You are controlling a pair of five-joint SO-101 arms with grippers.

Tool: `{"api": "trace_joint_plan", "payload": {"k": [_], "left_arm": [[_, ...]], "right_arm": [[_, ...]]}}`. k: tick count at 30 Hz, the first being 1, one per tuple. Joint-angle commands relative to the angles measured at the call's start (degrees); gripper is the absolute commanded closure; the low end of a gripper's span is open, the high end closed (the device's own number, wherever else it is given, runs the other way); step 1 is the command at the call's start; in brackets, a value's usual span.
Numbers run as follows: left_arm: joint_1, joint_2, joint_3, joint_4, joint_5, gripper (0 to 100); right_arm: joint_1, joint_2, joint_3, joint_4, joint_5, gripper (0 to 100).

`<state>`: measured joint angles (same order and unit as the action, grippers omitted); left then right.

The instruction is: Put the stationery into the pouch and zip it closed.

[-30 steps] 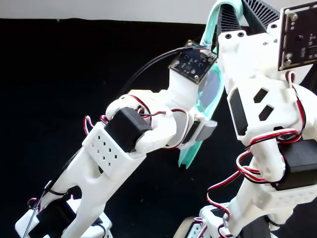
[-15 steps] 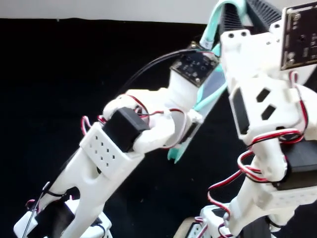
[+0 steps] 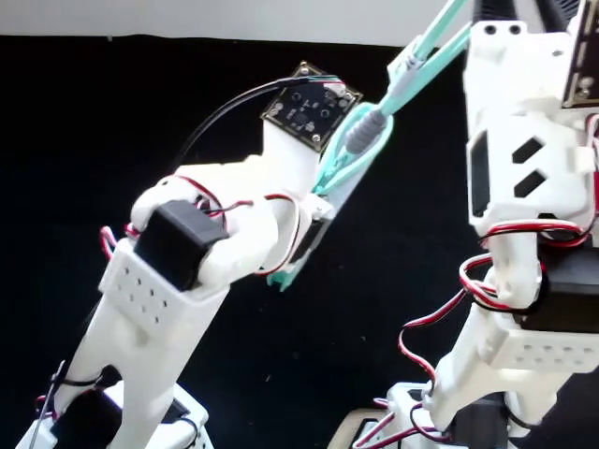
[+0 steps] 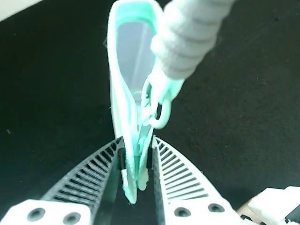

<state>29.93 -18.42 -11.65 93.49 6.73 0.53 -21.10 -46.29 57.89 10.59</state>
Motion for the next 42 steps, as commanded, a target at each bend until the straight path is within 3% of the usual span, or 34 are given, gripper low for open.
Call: {"api": "trace_joint_plan", "payload": {"k": [1,6,18,31,42], "left_arm": [[-3.03,0.13,1.1,2.9,-0.62,99],[-5.14,0.13,1.1,5.45,-3.52,99],[-8.04,0.13,5.67,6.59,-5.45,99],[-8.13,0.13,6.29,6.42,-5.19,99],[-12.35,0.13,6.02,6.51,-5.19,99]], "right_arm": [[5.93,-0.22,-0.66,-5.32,-0.09,99.2],[10.24,0.04,-0.22,-5.67,-0.09,99.2],[19.3,5.67,3.74,-20.09,-0.18,99.2],[27.56,22.29,3.74,-20.35,-0.18,99.2],[32.57,32.13,4.09,-25.71,-0.09,98.9]]}}
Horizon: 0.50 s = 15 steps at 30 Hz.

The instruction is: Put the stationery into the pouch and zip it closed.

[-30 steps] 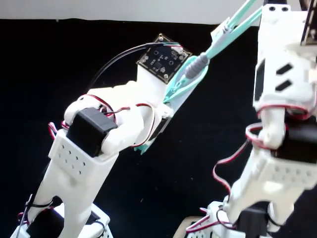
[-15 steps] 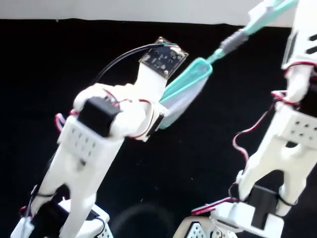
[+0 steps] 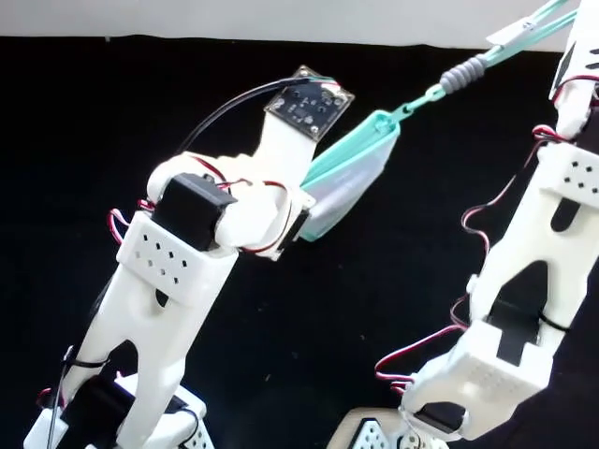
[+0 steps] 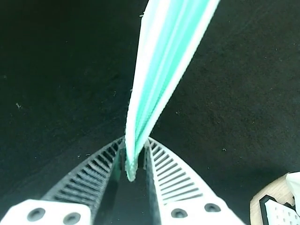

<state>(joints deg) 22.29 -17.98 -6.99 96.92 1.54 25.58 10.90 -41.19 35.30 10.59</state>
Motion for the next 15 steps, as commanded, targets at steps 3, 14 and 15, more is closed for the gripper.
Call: {"api": "trace_joint_plan", "payload": {"k": [3,14,15], "left_arm": [[-4.62,-0.31,1.27,2.81,0.0,99],[-4.88,-6.55,-10.33,2.64,0.09,99],[-4.88,-6.9,-11.82,2.64,0.09,99]], "right_arm": [[4.97,-0.57,-1.1,3.56,0.18,95.4],[-25.63,-13.49,-7.96,52.09,-1.23,60.5],[-29.41,-15.6,-8.92,55.52,-2.55,60.6]]}}
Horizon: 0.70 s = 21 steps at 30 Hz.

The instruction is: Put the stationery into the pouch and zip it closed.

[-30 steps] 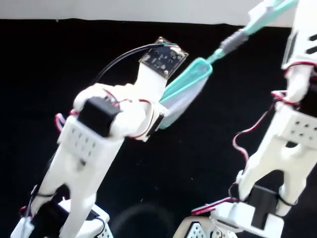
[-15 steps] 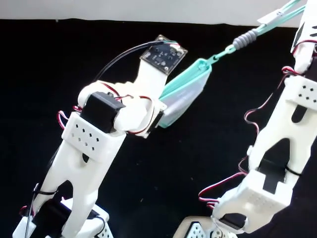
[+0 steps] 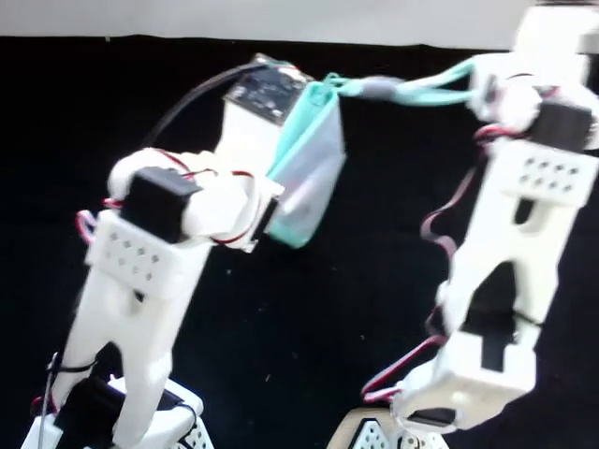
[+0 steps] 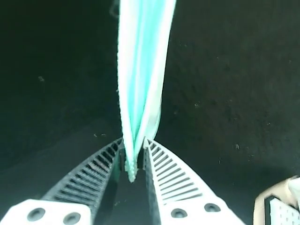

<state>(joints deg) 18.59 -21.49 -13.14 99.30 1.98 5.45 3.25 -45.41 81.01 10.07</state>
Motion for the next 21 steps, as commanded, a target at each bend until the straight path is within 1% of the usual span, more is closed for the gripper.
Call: {"api": "trace_joint_plan", "payload": {"k": [1,3,4,7,11,13,14,16,19,21], "left_arm": [[-1.19,-3.65,-6.9,0.26,-0.18,99],[-1.19,-3.74,-7.87,-1.14,1.67,99],[-1.54,-3.74,-7.78,-2.46,2.02,99],[-5.67,-3.65,-7.69,-6.68,2.37,99],[-10.59,-3.56,-7.69,-12.31,2.46,99],[-10.86,-3.56,-7.69,-12.66,2.46,99],[-10.86,-3.56,-7.69,-12.66,2.46,99],[-10.86,-3.56,-6.46,-12.84,2.46,99],[-10.77,-3.47,-1.01,-13.98,2.11,99],[-9.71,-3.47,5.67,-17.49,2.11,99]], "right_arm": [[-12.88,-9.89,-5.32,12.97,-3.43,60.6],[-19.91,-13.41,-5.41,19.12,-5.89,60.6],[-23.6,-15.34,-5.05,20.44,-7.21,60.6],[-30.73,-21.49,1.27,20.09,-12.4,60.6],[-48.66,-29.76,13.14,19.91,-16.26,60.6],[-54.99,-33.27,20.18,19.82,-16.88,60.6],[-55.96,-34.68,23.6,19.82,-16.62,60.6],[-53.49,-37.23,30.46,19.74,-16.44,60.6],[-43.74,-39.78,40.31,19.21,-14.86,60.6],[-36.53,-41.54,47.34,16.31,-12.48,60.6]]}}
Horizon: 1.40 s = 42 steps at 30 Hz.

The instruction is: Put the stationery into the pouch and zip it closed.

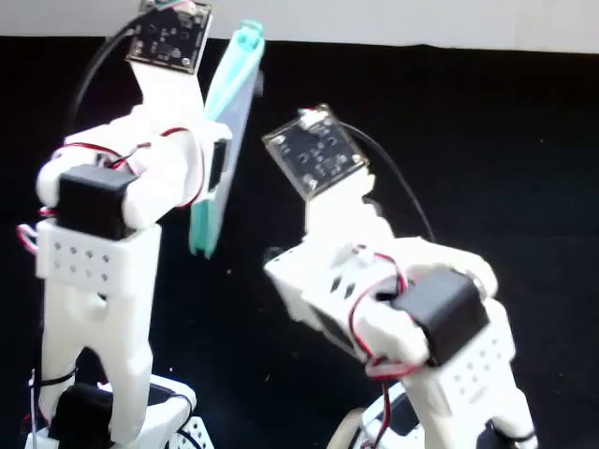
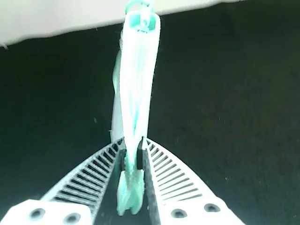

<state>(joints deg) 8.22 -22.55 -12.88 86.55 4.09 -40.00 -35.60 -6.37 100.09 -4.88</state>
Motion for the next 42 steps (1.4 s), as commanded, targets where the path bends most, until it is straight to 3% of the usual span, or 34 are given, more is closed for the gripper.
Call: {"api": "trace_joint_plan", "payload": {"k": [1,6,11,17,22,28,34,35,38,42], "left_arm": [[1.89,-2.42,9.19,-6.86,0.0,99],[12.62,-2.42,31.25,-19.34,-0.09,99],[17.45,-2.51,47.16,-35.34,-0.09,98],[15.16,-2.86,52.0,-37.01,0.35,75],[13.58,-3.21,44.88,-28.75,0.26,73],[13.93,-3.3,18.68,-9.23,0.09,75],[13.67,-3.3,-12.09,13.1,-0.09,100],[13.58,-3.56,-14.99,15.47,-0.26,99],[10.51,-10.15,-15.43,15.74,-2.9,100],[6.29,-24.84,-9.45,15.56,-8.44,99]], "right_arm": [[12.53,-3.56,11.74,-4.62,3.69,60.6],[23.69,-9.19,26.68,-14.2,9.23,60.6],[27.3,-15.16,38.11,-20.09,11.69,60.6],[27.56,-17.71,45.23,-24.13,11.69,60.6],[27.3,-18.15,45.67,-24.4,11.52,60.6],[25.19,-22.55,34.68,-17.89,11.6,61.3],[15.87,-35.03,25.89,-11.12,11.69,84.6],[15.52,-37.76,26.15,-11.03,11.69,89.5],[15.34,-46.11,29.41,-11.38,11.69,99.6],[15.43,-59.82,38.2,-11.47,11.78,96.1]]}}
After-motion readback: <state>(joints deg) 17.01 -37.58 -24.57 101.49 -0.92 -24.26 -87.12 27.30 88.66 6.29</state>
